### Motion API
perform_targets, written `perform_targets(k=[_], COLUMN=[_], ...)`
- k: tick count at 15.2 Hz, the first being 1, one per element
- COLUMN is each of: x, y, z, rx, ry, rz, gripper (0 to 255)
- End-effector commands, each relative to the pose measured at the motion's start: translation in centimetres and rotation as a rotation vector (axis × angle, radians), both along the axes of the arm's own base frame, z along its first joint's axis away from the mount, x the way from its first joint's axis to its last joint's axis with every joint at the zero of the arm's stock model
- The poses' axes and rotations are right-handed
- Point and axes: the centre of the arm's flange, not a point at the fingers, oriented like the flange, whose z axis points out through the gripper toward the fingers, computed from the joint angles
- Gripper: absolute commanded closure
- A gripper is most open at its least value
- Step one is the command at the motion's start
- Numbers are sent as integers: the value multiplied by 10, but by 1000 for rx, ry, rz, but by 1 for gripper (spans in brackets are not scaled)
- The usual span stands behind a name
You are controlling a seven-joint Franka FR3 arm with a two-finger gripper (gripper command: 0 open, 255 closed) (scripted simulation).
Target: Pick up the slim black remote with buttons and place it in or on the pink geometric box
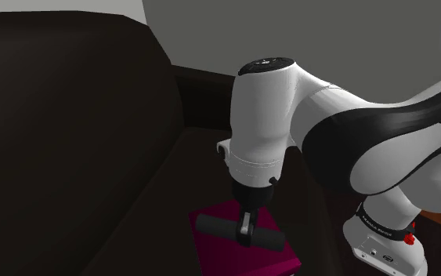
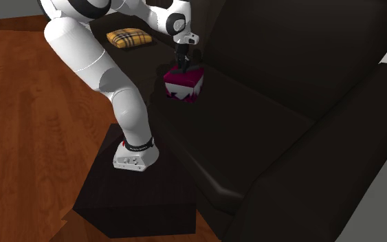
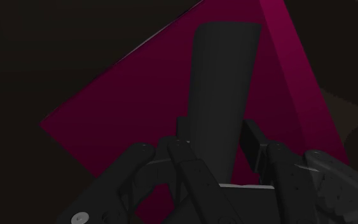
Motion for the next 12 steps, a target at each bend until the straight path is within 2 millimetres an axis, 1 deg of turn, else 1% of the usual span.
perform_targets(k=[1, 2, 3, 8, 11, 12], x=[0, 0, 0, 0, 2, 2], y=[0, 0, 0, 0, -3, -3], z=[0, 0, 0, 0, 39, 50], rx=[0, 0, 0, 0, 0, 0], ry=[0, 0, 0, 0, 0, 0], rz=[0, 0, 0, 0, 0, 0], gripper=[255, 255, 0, 0, 0, 0])
